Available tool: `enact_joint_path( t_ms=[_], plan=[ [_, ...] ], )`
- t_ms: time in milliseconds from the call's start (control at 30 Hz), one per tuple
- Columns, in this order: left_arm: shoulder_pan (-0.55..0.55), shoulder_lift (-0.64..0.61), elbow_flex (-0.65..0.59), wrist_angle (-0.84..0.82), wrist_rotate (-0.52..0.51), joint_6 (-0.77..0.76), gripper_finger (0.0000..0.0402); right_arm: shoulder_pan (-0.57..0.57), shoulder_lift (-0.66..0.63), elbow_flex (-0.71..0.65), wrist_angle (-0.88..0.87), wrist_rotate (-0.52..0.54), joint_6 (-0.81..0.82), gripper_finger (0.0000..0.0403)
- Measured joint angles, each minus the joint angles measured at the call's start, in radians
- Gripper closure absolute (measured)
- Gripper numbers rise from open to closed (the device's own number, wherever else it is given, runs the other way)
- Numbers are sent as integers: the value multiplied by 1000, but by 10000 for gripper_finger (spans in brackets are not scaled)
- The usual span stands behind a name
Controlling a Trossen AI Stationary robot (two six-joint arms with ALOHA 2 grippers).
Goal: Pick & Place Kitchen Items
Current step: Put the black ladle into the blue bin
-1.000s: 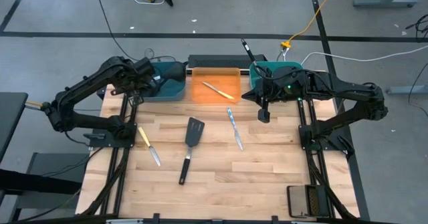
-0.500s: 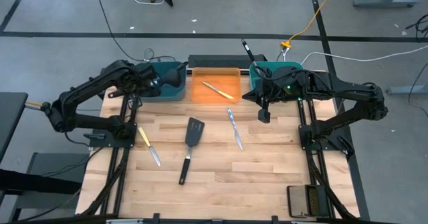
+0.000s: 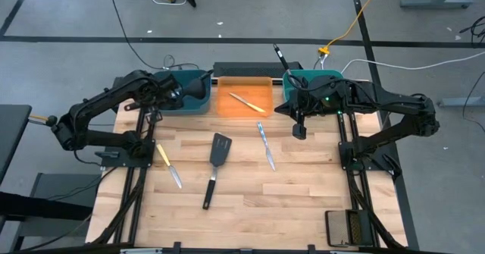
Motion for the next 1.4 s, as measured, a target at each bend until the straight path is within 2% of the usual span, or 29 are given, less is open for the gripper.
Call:
enact_joint_path(
  t_ms=[433, 667, 967, 1233, 1400],
  plan=[
    [0, 0, 0, 19, -49, 21, 271, 0, 0, 0, 0, 26, 0, 394],
    [0, 0, 0, 25, 27, 36, 268, 0, 0, 0, 1, 26, 0, 394],
    [0, 0, -3, 50, 21, 42, 272, 0, 0, 0, 1, 26, 0, 394],
    [0, 0, -131, 77, 9, 20, 272, 0, 0, 0, 0, 26, 0, 394],
    [0, 0, -160, 97, 15, 6, 267, 0, 0, 0, -1, 26, 0, 394]
  ],
)
